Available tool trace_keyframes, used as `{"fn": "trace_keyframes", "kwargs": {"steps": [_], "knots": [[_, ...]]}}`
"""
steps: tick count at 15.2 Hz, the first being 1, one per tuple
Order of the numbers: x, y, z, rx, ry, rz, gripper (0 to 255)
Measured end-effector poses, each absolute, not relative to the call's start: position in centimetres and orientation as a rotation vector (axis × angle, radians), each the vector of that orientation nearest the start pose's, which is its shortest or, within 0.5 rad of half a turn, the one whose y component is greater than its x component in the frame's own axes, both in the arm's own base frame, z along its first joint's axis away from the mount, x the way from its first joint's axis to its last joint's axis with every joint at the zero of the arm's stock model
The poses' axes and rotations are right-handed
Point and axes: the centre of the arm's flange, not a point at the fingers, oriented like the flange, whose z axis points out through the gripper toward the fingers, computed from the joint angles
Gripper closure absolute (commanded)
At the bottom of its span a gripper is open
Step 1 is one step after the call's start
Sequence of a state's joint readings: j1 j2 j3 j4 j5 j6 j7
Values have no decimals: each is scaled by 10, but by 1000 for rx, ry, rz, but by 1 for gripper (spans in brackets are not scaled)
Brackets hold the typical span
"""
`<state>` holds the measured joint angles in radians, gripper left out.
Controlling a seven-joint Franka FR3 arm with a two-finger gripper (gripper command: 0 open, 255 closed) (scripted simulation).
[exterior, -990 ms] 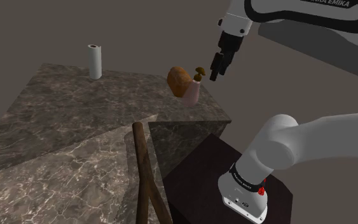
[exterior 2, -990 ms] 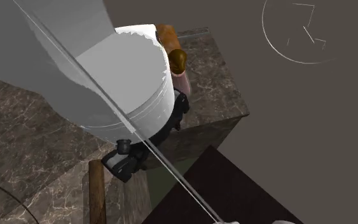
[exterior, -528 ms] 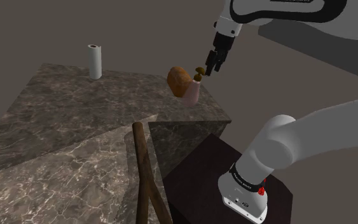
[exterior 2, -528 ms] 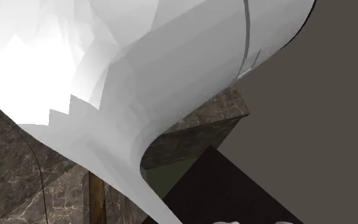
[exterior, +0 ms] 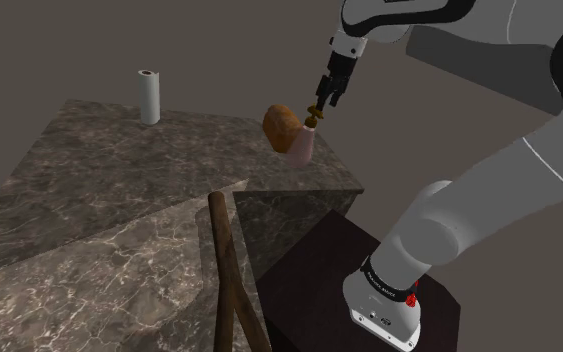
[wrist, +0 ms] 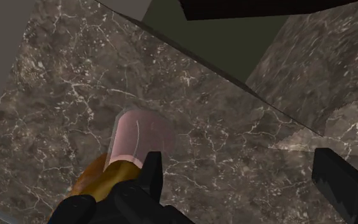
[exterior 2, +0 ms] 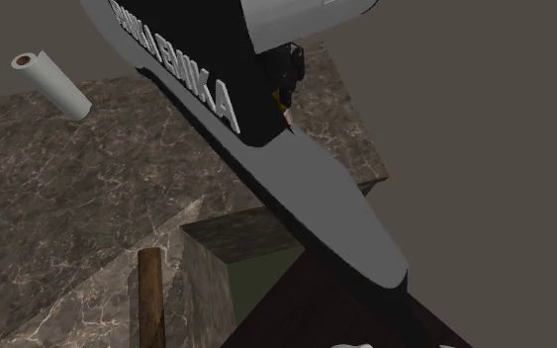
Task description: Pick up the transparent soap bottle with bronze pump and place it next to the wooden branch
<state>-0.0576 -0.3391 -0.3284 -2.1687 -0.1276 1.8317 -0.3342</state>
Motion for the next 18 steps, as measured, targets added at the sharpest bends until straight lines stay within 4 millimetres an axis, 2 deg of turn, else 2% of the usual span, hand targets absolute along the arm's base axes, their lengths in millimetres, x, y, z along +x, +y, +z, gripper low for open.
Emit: {"fn": "trace_keyframes", "kwargs": {"steps": [6, 10, 13, 18], "knots": [[458, -264, 507, -3133, 43, 12, 0], [485, -303, 498, -3120, 70, 4, 0], [490, -311, 484, -3118, 73, 1, 0], [491, -313, 458, -3118, 74, 1, 0]]}}
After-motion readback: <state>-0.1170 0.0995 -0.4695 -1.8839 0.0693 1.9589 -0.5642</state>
